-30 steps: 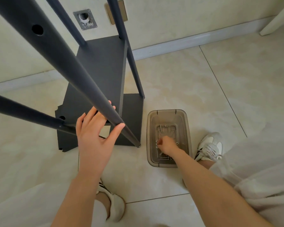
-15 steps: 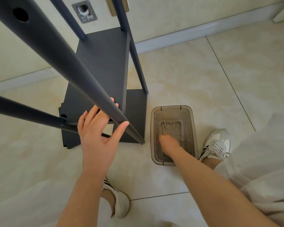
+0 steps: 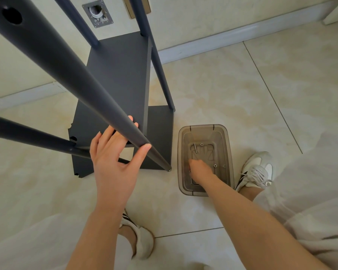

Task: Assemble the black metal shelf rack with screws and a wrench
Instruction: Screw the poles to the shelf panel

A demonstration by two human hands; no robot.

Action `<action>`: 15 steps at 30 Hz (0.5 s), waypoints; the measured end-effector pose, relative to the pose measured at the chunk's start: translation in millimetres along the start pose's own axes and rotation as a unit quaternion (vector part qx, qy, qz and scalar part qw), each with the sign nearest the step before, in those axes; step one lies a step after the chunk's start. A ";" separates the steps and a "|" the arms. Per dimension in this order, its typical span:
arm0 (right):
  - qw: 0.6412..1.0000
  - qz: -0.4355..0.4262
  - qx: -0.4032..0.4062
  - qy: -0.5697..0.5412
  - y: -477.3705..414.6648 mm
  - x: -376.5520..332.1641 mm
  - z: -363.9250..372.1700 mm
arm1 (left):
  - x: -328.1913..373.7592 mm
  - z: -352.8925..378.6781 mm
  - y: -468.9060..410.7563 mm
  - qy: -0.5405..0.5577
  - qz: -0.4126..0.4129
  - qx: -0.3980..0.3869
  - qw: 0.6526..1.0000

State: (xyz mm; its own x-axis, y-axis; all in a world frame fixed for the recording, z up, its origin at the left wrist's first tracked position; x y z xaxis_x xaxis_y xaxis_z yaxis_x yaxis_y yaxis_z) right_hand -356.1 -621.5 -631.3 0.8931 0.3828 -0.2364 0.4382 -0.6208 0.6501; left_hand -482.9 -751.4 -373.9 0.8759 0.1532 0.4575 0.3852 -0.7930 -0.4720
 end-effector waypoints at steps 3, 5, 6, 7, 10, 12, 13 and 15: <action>1.000 0.010 -0.025 -0.007 -2.4 -1.2 -3.1 | 0.6 -0.6 -0.6 -0.001 -0.003 -0.009 1.000; 0.999 0.013 -0.035 -0.005 -3.0 -2.2 -3.1 | 1.4 -1.0 -1.2 0.001 -0.008 -0.013 1.000; 0.999 0.013 -0.037 -0.002 -3.1 -2.4 -2.7 | 1.8 -1.2 -1.2 0.002 -0.010 -0.014 1.000; 0.999 0.014 -0.038 0.000 -2.7 -2.5 -2.8 | 1.9 -1.4 -1.2 0.003 -0.010 -0.014 1.000; 0.999 0.009 -0.035 0.010 -1.7 -2.8 -3.1 | 0.9 -1.3 -0.4 -0.002 -0.008 -0.011 1.000; 0.999 0.001 -0.025 0.023 0.8 -3.4 -2.6 | 0.4 -1.1 0.0 -0.002 -0.007 -0.006 1.000; 0.999 -0.002 -0.019 0.028 2.4 -3.9 -2.2 | 0.5 -0.8 0.2 -0.002 -0.007 -0.005 1.000; 1.000 -0.003 -0.009 0.025 4.0 -5.3 -1.1 | 1.0 -0.5 0.4 -0.001 -0.006 -0.004 1.000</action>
State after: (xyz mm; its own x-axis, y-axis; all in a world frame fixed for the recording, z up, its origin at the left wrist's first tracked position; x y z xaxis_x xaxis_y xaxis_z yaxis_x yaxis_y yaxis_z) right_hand -359.2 -625.3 -626.7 0.8843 0.4204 -0.2033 0.4404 -0.6060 0.6624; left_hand -482.1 -751.8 -373.3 0.8724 0.1636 0.4606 0.3926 -0.7958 -0.4610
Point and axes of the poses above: each hand's wrist, its own y-axis away from the middle knuckle, its own z-axis out of the palm, x = y × z, the point moved 1 cm from there along -y, towards the middle knuckle, and after that the axes turned 11 degrees about z, right-handed, at the moved point
